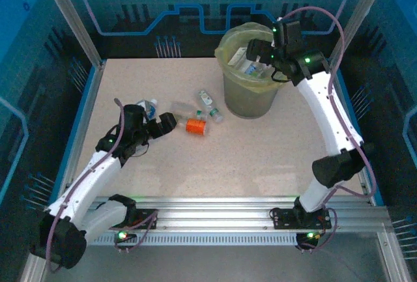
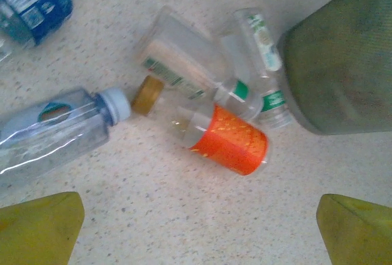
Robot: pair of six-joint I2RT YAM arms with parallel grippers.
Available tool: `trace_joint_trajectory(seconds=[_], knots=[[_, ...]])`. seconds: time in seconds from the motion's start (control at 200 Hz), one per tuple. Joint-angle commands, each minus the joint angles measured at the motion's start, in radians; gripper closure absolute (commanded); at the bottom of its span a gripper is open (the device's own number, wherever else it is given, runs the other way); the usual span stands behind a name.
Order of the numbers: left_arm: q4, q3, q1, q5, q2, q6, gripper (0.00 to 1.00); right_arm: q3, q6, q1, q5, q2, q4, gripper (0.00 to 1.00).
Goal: Put the plastic bottles in the bin
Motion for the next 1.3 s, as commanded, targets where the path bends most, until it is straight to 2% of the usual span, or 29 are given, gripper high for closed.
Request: trace_joint_trajectory(seconds=[0.0, 0.13, 0.3, 0.57, 0.9, 1.291], knots=[[-0.062, 0.016, 0.061, 0.035, 0.044, 0.023, 0.01, -0.053, -0.048, 0.059, 0.085, -0.059, -0.046, 0.0], [-0.1, 0.092, 0.145, 0.012, 0.119, 0.131, 0.01, -0.132, -0.047, 0.119, 0.151, -0.113, -0.029, 0.0], [-0.191, 0.261, 0.231, -0.028, 0.337, 0.31, 0.01, -0.21, -0.023, 0.161, 0.195, -0.166, -0.007, 0.0], [-0.258, 0.46, 0.262, -0.067, 0.6, 0.545, 0.01, -0.3, 0.002, 0.183, 0.202, -0.237, 0.039, 0.0], [-0.286, 0.57, 0.329, -0.051, 0.77, 0.593, 0.01, -0.343, 0.008, 0.184, 0.221, -0.263, 0.065, 0.0], [-0.295, 0.636, 0.344, -0.052, 0.92, 0.59, 0.01, -0.343, 0.004, 0.189, 0.214, -0.247, 0.083, 0.0]])
